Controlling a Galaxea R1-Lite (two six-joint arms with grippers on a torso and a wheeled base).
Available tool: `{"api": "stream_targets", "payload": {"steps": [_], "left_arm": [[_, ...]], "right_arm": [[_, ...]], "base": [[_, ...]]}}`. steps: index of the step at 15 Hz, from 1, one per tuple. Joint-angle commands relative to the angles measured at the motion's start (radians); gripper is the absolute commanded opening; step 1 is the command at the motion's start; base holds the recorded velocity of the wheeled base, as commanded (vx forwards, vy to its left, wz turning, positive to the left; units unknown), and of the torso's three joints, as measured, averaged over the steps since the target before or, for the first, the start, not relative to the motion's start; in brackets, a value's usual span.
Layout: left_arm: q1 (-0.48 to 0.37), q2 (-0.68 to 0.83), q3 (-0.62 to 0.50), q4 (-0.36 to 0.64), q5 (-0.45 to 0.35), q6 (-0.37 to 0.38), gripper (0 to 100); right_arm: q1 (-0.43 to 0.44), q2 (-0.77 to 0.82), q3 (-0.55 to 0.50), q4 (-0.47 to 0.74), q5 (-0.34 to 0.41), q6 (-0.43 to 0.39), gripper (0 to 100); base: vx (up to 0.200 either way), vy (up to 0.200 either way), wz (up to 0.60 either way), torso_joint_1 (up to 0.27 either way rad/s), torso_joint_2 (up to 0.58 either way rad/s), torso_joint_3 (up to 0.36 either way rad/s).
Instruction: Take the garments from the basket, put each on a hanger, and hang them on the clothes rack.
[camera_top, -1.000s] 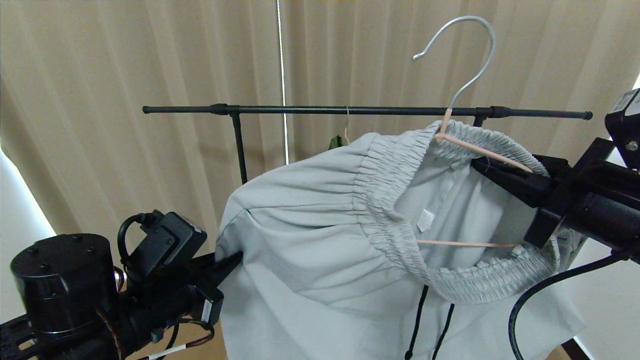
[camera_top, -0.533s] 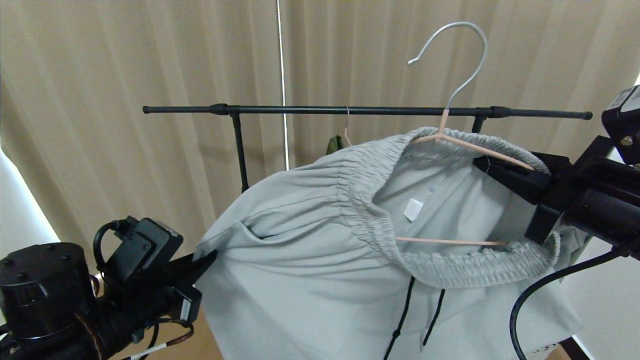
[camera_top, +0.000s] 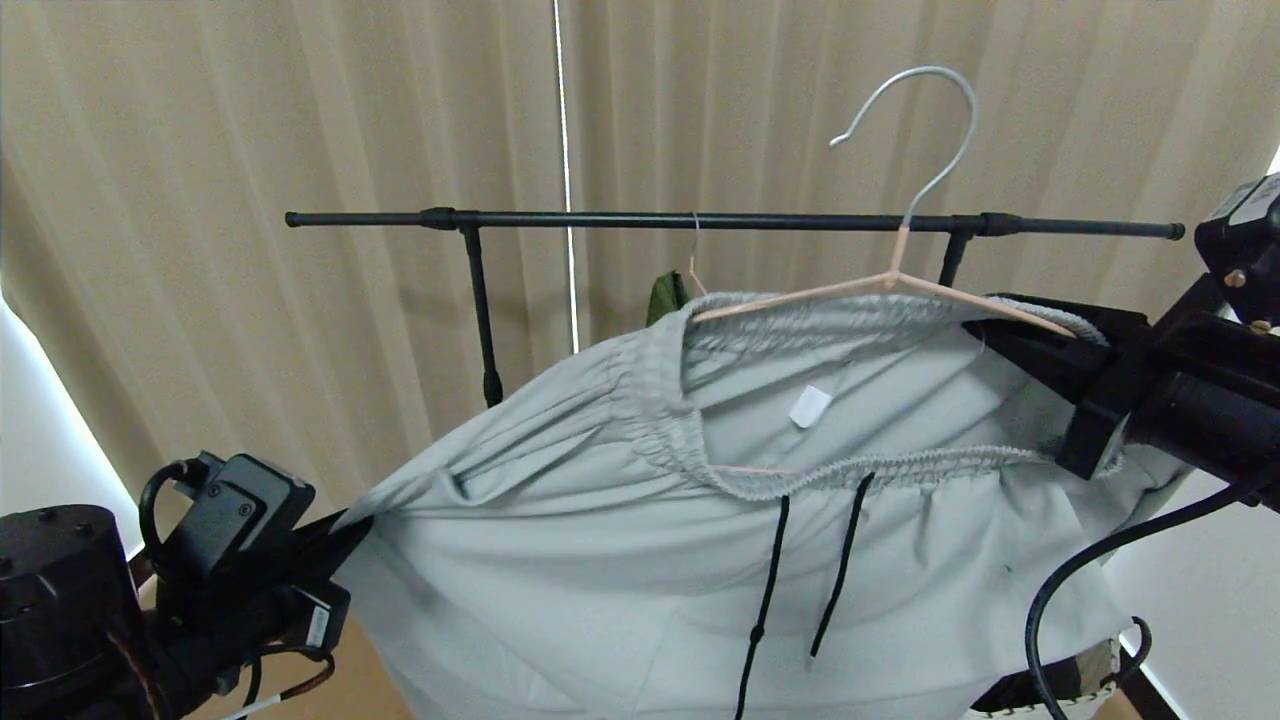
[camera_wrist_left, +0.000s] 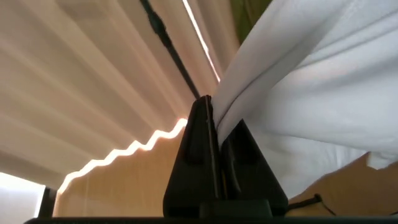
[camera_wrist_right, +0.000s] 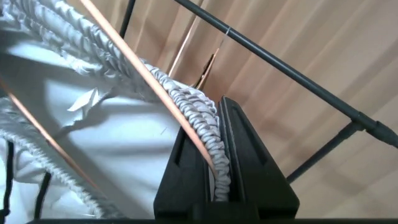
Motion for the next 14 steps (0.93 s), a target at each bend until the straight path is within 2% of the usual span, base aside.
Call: {"api": "stream_targets", "payload": {"steps": [1, 4, 7, 8, 9, 12, 13, 14], "left_arm": [[-0.002, -0.012, 0.001, -0.005, -0.002, -0.001, 100], [-0.016, -0.052, 0.018, -0.004, -0.008, -0.005, 100], [-0.045, -0.104, 0.030, -0.005, -0.010, -0.016, 100], [-0.101, -0.169, 0.038, -0.001, -0.010, -0.054, 100], [-0.141, -0.208, 0.036, 0.004, -0.008, -0.070, 100], [-0.151, -0.273, 0.035, 0.004, -0.007, -0.077, 100], [-0.151, -0.273, 0.035, 0.004, -0.007, -0.077, 100], [-0.150, -0.330, 0.029, 0.051, -0.007, -0.123, 100]], "right_arm": [[0.000, 0.001, 0.004, 0.000, -0.005, 0.000, 0], [0.003, 0.004, -0.005, 0.012, -0.028, -0.001, 0], [-0.001, -0.022, -0.002, 0.091, -0.055, 0.000, 0], [-0.020, -0.046, 0.002, 0.132, -0.092, 0.000, 0], [-0.047, -0.062, 0.001, 0.169, -0.098, 0.000, 0], [-0.132, -0.109, 0.008, 0.275, -0.100, 0.000, 0], [-0.132, -0.109, 0.008, 0.275, -0.100, 0.000, 0], [-0.191, -0.148, 0.021, 0.341, -0.100, -0.001, 0]], "base": [[0.000, 0.000, 0.00, 0.000, 0.00, 0.000], [0.000, 0.000, 0.00, 0.000, 0.00, 0.000], [0.000, 0.000, 0.00, 0.000, 0.00, 0.000], [0.000, 0.000, 0.00, 0.000, 0.00, 0.000], [0.000, 0.000, 0.00, 0.000, 0.00, 0.000], [0.000, 0.000, 0.00, 0.000, 0.00, 0.000], [0.000, 0.000, 0.00, 0.000, 0.00, 0.000], [0.000, 0.000, 0.00, 0.000, 0.00, 0.000]]}}
